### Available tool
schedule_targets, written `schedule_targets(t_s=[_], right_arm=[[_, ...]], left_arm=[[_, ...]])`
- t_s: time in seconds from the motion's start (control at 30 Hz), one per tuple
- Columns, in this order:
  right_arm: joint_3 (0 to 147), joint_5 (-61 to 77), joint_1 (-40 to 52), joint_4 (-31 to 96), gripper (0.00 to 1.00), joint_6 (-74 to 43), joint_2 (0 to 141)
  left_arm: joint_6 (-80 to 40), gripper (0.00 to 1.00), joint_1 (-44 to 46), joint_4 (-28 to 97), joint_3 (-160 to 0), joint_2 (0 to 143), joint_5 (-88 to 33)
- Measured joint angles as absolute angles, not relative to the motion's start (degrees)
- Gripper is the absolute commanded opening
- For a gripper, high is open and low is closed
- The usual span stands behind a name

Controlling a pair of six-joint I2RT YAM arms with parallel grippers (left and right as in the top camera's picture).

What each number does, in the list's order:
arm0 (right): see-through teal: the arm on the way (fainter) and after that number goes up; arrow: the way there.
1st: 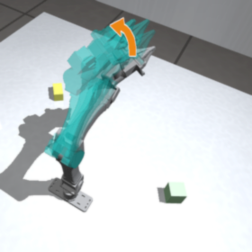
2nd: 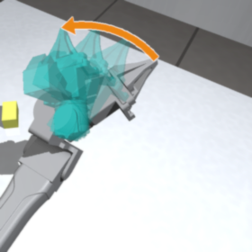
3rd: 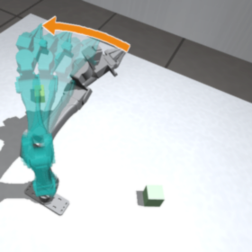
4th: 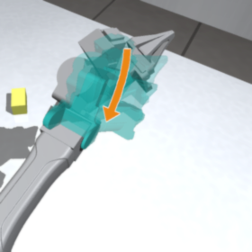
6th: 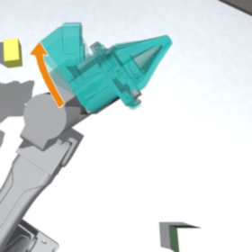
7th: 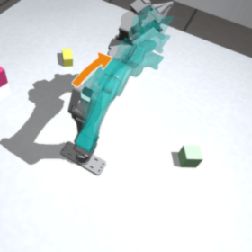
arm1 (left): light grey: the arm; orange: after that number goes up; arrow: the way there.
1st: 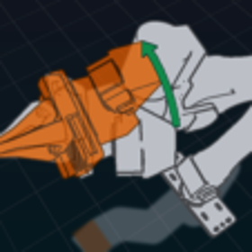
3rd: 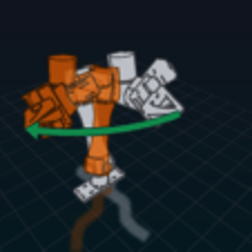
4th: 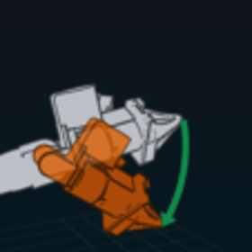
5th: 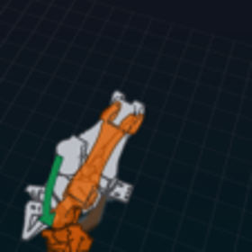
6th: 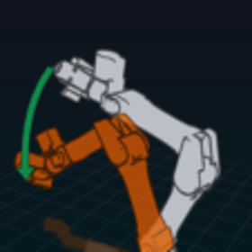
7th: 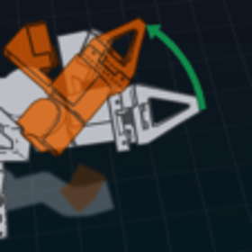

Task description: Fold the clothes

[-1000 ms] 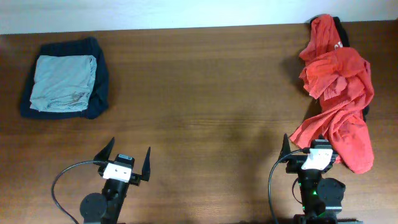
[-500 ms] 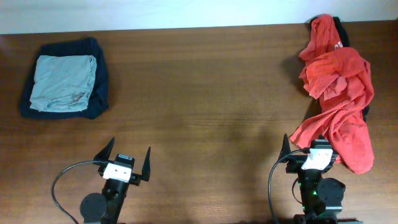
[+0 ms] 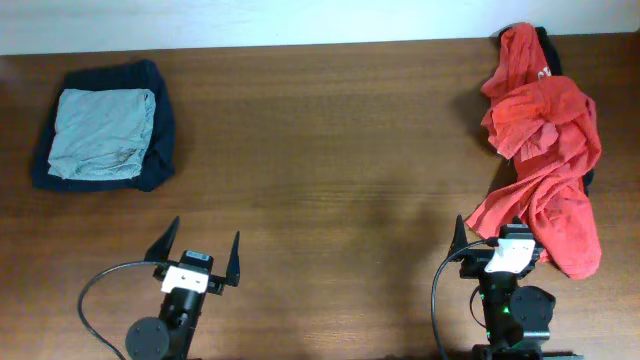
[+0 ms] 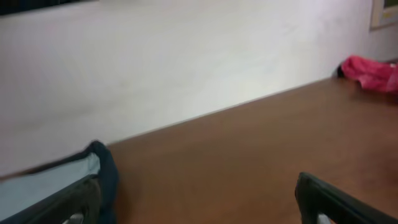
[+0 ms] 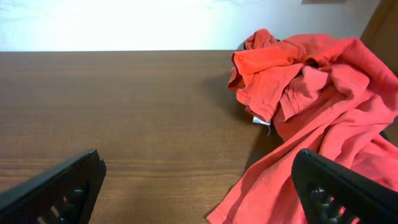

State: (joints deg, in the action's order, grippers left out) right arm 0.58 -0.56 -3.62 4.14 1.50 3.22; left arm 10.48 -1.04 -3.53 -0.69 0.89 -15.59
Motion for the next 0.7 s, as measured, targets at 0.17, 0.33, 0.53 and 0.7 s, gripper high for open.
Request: schedule_targets(t_s=[0.17,0.33,0.53,0.7], right_arm=[[0.6,1.63,-3.62,3.38,0.98,1.5,3.22],[3.64,3.9,-3.62,3.55,0.99,1.5,3.22],[16.34,4.62,-3.62,11.62,0.98,1.45,3.95],[27.68,4.95,-3.62,21.37,0.98,1.45,9.58]], left_arm=[[10.48,0.99,-1.02,-6.87,-0.69,0.93,-17.17],[10.46,0.99,-1.02,-6.7,-2.68,5.08,-18.46],[10.46,0.99,-1.02,-6.72,-14.37,21.02,-21.15],[10.48,0.99,-1.04,-6.57,-31.09,42.81,-28.47]])
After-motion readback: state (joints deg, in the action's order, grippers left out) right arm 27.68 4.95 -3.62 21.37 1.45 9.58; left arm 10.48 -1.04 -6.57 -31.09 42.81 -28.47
